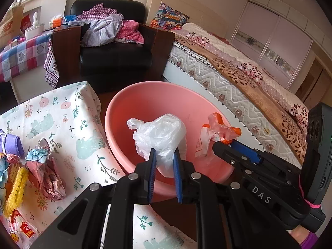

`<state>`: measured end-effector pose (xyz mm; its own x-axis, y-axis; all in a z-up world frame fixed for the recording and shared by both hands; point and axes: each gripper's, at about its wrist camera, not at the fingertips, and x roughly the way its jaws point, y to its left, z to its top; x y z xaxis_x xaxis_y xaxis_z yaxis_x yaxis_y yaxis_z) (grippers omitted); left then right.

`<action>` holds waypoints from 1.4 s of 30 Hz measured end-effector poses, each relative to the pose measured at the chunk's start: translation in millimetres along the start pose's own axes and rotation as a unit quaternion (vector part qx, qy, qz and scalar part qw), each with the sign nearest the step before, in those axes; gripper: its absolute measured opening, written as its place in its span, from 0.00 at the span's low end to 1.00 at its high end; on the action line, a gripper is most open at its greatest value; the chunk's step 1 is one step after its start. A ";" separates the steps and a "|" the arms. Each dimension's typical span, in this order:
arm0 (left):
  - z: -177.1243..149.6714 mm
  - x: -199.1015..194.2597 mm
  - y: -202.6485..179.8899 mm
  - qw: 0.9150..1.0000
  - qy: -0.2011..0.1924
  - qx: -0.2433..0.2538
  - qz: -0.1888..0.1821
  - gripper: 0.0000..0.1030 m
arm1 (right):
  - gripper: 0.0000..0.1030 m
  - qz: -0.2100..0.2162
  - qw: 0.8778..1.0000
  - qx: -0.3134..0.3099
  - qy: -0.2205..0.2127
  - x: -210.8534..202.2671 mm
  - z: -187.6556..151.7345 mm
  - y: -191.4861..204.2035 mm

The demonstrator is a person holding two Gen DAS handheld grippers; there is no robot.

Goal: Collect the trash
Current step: 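Open both tools to drop the bags into the pink bucket, then move both open tools back over the remaining trash on the table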

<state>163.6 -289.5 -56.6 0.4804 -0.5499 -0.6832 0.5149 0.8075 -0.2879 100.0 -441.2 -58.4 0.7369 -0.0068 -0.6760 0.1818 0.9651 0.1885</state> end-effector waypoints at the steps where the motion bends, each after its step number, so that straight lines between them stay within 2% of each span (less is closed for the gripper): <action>1: 0.1 0.5 -0.7 1.000 0.002 0.001 0.001 0.15 | 0.28 0.000 1.000 -0.001 0.002 0.9 -0.3 0.5; 8: -1.3 0.3 -3.0 1.000 0.003 0.004 0.005 0.19 | 0.28 -0.004 1.000 -0.010 0.013 6.3 -0.1 4.8; 15: -1.7 -6.3 -4.8 1.000 -0.006 0.006 0.004 0.33 | 0.29 0.002 1.000 -0.002 0.021 9.2 0.1 3.1; 24: 1.8 -21.9 -7.6 1.000 -0.026 0.013 0.004 0.37 | 0.29 0.003 1.000 -0.006 0.007 -2.1 1.9 6.6; 31: 5.1 -47.0 -8.0 0.999 -0.048 0.011 -0.001 0.39 | 0.29 0.012 1.000 -0.012 -0.022 -24.6 5.2 18.1; 33: 5.5 -56.3 -7.4 0.998 -0.056 0.012 0.001 0.43 | 0.29 0.019 0.999 -0.013 -0.030 -32.8 5.8 24.4; 42: -1.9 -108.3 11.2 0.995 -0.092 0.017 0.024 0.46 | 0.29 0.058 0.998 -0.025 -0.029 -47.1 2.5 57.1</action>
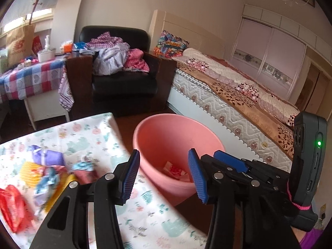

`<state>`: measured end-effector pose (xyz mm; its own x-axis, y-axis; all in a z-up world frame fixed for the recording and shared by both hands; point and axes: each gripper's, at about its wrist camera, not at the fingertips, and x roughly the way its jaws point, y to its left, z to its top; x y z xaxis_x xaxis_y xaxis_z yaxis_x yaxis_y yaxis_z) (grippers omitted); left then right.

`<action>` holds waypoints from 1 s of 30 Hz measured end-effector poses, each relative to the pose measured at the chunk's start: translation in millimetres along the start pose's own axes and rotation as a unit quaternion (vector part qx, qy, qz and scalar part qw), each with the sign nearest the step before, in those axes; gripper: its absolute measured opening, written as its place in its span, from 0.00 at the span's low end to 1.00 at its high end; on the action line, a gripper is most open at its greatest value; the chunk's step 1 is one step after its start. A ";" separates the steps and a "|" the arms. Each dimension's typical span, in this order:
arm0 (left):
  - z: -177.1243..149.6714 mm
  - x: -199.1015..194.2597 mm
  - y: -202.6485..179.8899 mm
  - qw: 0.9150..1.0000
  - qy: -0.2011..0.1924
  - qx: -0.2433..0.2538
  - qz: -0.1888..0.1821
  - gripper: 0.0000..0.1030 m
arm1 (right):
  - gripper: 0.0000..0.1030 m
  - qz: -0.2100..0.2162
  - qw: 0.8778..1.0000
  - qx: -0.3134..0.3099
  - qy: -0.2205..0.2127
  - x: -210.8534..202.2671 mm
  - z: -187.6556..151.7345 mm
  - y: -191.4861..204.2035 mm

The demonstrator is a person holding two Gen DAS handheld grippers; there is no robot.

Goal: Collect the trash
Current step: 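Move both open tools back over the remaining trash on the table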

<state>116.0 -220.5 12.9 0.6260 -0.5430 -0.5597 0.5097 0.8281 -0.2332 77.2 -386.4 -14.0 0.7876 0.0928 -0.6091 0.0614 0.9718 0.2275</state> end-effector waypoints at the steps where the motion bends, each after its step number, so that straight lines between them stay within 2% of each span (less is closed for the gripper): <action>1: -1.5 -6.6 3.7 1.000 -0.003 0.001 0.005 0.46 | 0.29 0.004 1.000 -0.003 0.000 -0.7 -0.7 3.9; 6: -13.6 -41.0 24.2 0.999 -0.019 0.016 0.030 0.46 | 0.30 0.022 1.000 -0.016 0.001 -2.1 -3.0 28.0; 8: -19.1 -54.0 33.4 0.998 -0.027 0.021 0.043 0.46 | 0.46 0.031 0.999 -0.019 0.003 -1.5 -3.5 36.5; 13: -36.7 -89.1 64.9 0.995 -0.047 0.018 0.089 0.46 | 0.47 0.040 0.998 -0.041 0.002 -1.1 -8.3 59.2; 23: -78.7 -135.6 152.0 0.984 -0.030 -0.058 0.166 0.46 | 0.47 0.060 0.995 -0.075 0.029 14.9 -22.4 97.8; 30: -106.3 -154.5 208.4 0.969 -0.011 -0.117 0.218 0.46 | 0.47 0.074 0.993 -0.086 0.034 22.6 -26.6 112.3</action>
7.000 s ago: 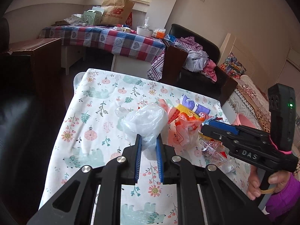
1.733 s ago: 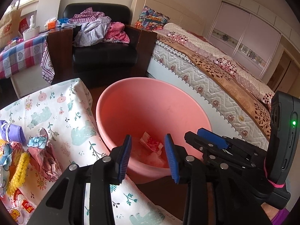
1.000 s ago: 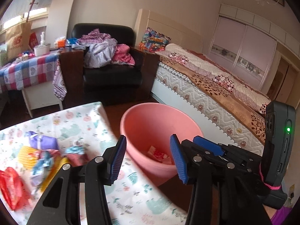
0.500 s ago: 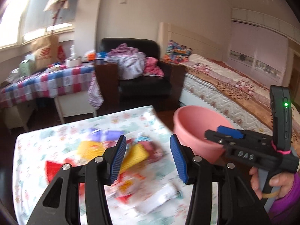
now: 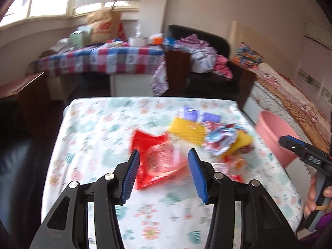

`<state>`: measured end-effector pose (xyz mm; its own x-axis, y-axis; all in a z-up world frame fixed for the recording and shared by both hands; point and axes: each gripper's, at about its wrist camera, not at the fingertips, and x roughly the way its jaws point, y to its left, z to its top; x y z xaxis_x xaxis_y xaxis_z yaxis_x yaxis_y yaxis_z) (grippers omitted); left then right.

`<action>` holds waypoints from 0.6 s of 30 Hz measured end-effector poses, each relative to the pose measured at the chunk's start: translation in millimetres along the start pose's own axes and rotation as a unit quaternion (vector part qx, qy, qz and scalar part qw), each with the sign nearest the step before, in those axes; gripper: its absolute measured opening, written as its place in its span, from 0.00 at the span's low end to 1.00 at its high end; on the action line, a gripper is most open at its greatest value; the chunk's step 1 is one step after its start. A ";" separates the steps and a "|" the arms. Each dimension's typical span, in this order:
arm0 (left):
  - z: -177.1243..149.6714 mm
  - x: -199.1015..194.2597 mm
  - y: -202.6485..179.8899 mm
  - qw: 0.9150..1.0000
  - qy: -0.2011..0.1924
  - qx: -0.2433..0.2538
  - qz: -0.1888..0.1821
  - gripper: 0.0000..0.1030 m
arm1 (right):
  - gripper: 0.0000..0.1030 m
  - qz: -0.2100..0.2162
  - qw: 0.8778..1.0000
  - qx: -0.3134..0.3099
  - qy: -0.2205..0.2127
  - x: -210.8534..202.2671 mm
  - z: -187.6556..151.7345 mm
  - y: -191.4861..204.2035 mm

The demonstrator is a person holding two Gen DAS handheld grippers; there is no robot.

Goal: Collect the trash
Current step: 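Move both open tools back over the remaining trash on the table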

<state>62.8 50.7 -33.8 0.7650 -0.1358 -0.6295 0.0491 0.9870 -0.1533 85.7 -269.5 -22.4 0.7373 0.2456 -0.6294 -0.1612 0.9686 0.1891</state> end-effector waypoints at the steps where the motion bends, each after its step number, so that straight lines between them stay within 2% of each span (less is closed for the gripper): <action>1: -1.0 2.7 7.8 1.000 0.005 -0.009 0.004 0.46 | 0.47 0.002 1.000 0.001 0.003 2.5 -0.1 0.1; 6: -2.2 23.2 29.6 0.999 0.032 -0.041 0.008 0.46 | 0.47 0.005 1.000 -0.001 0.011 8.4 -2.1 0.6; 11: 1.7 53.9 32.4 0.996 0.064 -0.055 0.017 0.46 | 0.47 0.004 1.000 -0.001 0.014 10.0 -2.5 -0.9; 15: 1.7 65.4 33.3 0.995 0.075 -0.062 0.012 0.44 | 0.47 0.002 1.000 0.002 0.014 10.9 -2.1 -3.6; 17: -0.8 70.4 29.4 0.995 0.085 -0.050 0.015 0.39 | 0.47 0.004 1.000 0.005 0.017 12.6 -2.1 -3.9; 18: -2.9 72.5 28.0 0.995 0.089 -0.048 0.016 0.31 | 0.47 0.007 1.000 0.007 0.017 13.5 -1.9 -4.0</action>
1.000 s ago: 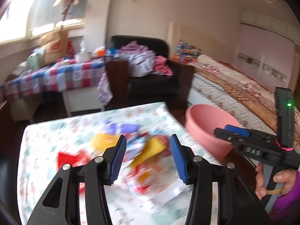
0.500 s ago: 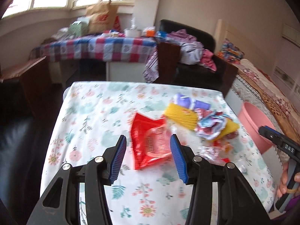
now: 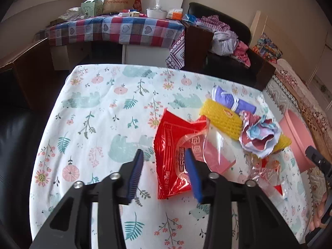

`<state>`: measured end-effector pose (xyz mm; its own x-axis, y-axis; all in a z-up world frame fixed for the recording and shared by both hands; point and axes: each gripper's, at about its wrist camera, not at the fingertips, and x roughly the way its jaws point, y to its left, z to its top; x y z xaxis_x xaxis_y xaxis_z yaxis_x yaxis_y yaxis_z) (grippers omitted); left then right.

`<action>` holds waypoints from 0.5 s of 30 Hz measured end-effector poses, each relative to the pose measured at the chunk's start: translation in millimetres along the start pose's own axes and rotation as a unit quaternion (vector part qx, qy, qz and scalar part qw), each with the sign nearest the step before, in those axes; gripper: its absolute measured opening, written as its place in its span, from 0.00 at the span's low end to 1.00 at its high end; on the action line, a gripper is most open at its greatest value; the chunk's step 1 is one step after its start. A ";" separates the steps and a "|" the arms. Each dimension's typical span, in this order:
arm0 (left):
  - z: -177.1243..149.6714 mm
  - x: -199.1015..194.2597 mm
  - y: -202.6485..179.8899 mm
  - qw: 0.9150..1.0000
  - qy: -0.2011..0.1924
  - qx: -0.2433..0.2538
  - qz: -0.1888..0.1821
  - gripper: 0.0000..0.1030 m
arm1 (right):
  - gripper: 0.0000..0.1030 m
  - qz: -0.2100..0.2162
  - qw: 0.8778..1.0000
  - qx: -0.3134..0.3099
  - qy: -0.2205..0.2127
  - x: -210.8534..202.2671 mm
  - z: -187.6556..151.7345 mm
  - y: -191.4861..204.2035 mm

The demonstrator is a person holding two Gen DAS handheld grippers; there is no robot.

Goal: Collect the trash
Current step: 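Move both open tools back over the remaining trash on the table, then grasp the red plastic bag with the left tool while the right tool grasps crumpled pink-blue paper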

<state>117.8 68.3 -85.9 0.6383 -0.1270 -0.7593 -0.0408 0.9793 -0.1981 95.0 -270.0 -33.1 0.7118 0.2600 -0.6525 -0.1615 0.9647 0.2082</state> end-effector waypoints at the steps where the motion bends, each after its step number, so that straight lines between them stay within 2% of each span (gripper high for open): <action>1: -0.7 2.0 -0.9 1.000 0.004 0.002 0.001 0.22 | 0.47 0.003 1.000 0.001 0.001 0.8 0.1 0.4; 2: -2.5 4.2 -1.8 1.000 0.009 0.003 0.002 0.17 | 0.47 0.005 1.000 0.001 0.002 1.9 0.3 1.8; 6: -7.6 -0.9 -4.9 1.000 0.001 0.006 0.002 0.08 | 0.47 0.008 1.000 -0.014 0.002 3.6 0.3 8.8; 10: -7.7 -16.6 -4.6 1.000 -0.020 -0.003 -0.004 0.06 | 0.47 0.001 0.999 -0.034 0.002 8.4 1.6 12.4; 15: -7.0 -36.0 -3.5 0.999 -0.043 -0.009 -0.009 0.06 | 0.47 0.004 0.999 -0.034 0.025 25.7 4.4 12.1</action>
<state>89.5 68.4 -62.2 0.7032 -0.1297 -0.6991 -0.0421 0.9739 -0.2230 114.4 -251.9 -44.1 0.6759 0.2677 -0.6866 -0.2144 0.9628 0.1643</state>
